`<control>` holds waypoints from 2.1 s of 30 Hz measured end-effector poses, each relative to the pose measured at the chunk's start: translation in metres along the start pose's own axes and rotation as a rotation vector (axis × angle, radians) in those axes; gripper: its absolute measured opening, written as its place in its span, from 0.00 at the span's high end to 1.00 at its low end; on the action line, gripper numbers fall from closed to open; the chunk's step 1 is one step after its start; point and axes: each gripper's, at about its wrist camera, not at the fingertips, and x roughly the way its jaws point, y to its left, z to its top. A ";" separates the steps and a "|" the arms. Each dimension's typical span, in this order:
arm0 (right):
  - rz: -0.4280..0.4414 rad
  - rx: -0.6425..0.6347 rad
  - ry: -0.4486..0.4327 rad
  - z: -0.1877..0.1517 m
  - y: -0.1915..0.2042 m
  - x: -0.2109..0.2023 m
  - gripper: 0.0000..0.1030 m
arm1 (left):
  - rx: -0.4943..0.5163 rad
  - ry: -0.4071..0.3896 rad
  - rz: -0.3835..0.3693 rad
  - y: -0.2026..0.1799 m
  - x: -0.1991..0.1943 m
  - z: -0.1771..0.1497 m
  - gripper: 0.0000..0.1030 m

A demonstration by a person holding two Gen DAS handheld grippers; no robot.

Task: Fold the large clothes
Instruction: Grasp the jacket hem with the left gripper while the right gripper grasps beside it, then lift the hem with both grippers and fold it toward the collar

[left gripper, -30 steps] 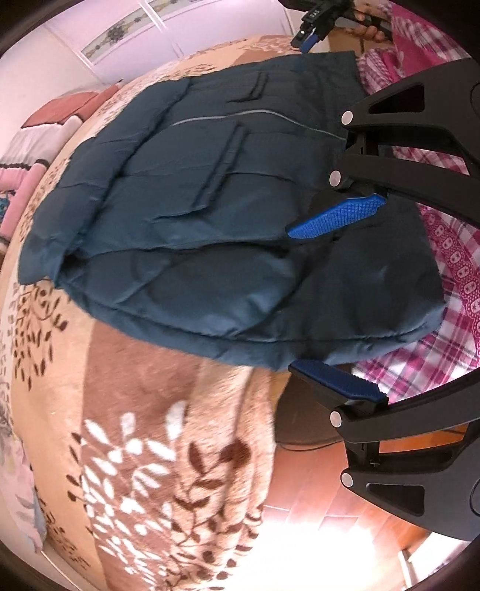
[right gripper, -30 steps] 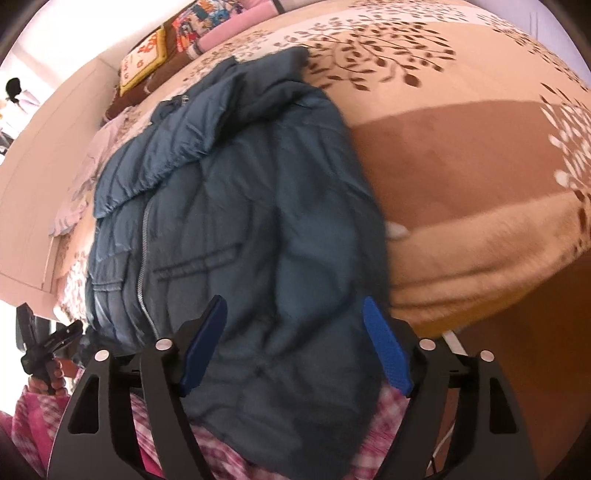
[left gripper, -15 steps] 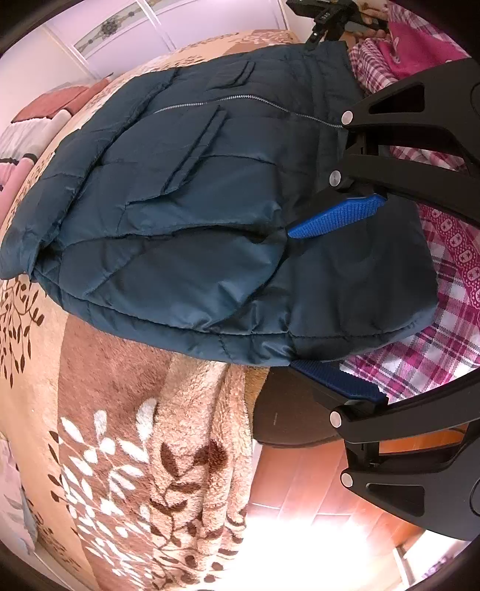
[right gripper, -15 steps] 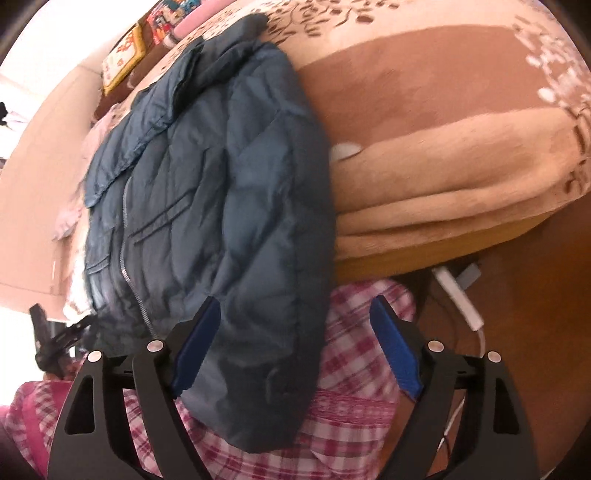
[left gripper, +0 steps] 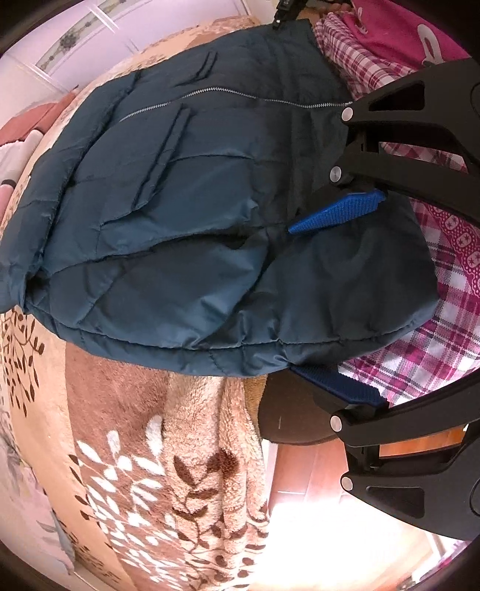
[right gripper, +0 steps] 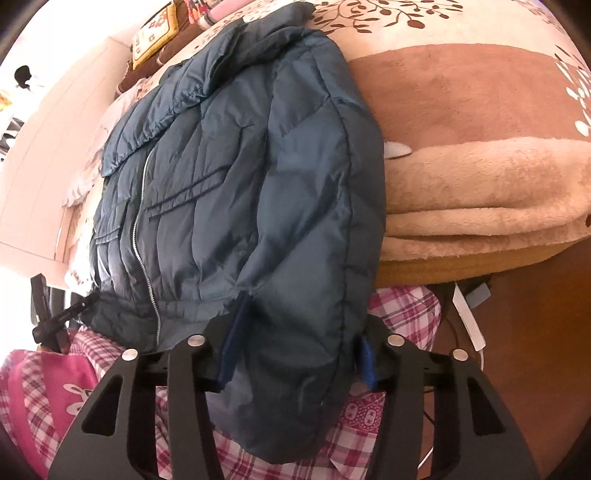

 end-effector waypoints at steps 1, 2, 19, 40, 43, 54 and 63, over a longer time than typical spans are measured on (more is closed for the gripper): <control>0.002 0.005 -0.003 -0.001 0.000 0.001 0.52 | 0.004 -0.004 -0.001 -0.001 0.000 -0.001 0.32; 0.007 0.015 -0.007 -0.001 0.000 0.003 0.52 | 0.008 -0.008 0.003 0.000 0.000 -0.002 0.36; 0.073 0.062 -0.025 -0.004 -0.008 0.004 0.50 | -0.235 -0.020 -0.197 0.053 -0.017 -0.011 0.59; 0.256 0.069 -0.066 0.005 0.009 -0.008 0.85 | -0.185 -0.114 -0.310 0.033 -0.038 0.001 0.92; 0.325 0.089 -0.113 0.009 0.013 -0.021 0.85 | -0.185 -0.175 -0.335 0.034 -0.059 0.009 0.92; 0.504 0.121 -0.335 0.034 0.032 -0.092 0.86 | -0.092 -0.455 -0.393 0.015 -0.162 0.038 0.92; 0.511 0.129 -0.384 0.018 0.034 -0.119 0.86 | -0.048 -0.489 -0.406 0.021 -0.191 0.017 0.92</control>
